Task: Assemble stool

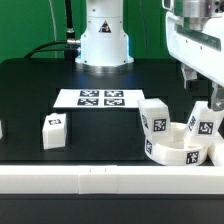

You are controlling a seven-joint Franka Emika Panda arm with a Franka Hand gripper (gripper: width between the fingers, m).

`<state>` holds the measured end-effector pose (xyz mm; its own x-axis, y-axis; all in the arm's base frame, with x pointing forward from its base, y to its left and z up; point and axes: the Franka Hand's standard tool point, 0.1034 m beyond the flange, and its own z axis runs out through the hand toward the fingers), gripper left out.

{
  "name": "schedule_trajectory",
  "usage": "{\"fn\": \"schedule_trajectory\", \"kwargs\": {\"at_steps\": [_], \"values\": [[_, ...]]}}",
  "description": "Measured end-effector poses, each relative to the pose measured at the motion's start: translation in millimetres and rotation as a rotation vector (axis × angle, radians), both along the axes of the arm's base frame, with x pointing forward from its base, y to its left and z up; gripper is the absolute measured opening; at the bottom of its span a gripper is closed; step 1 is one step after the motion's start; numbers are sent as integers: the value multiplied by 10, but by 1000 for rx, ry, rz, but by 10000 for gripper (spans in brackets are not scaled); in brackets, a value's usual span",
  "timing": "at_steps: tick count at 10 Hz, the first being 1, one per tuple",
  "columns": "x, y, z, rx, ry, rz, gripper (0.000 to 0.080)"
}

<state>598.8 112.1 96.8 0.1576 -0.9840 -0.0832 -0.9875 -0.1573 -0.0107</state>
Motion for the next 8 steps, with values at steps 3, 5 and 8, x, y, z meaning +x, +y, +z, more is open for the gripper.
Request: {"fn": "schedule_trajectory", "kwargs": {"at_steps": [3,5,8], "values": [[-1,1,41,-22,11,320,648],[39,-3,72,-35,-13,564,648],[34,-8,64,-32,-20,710,648]]}}
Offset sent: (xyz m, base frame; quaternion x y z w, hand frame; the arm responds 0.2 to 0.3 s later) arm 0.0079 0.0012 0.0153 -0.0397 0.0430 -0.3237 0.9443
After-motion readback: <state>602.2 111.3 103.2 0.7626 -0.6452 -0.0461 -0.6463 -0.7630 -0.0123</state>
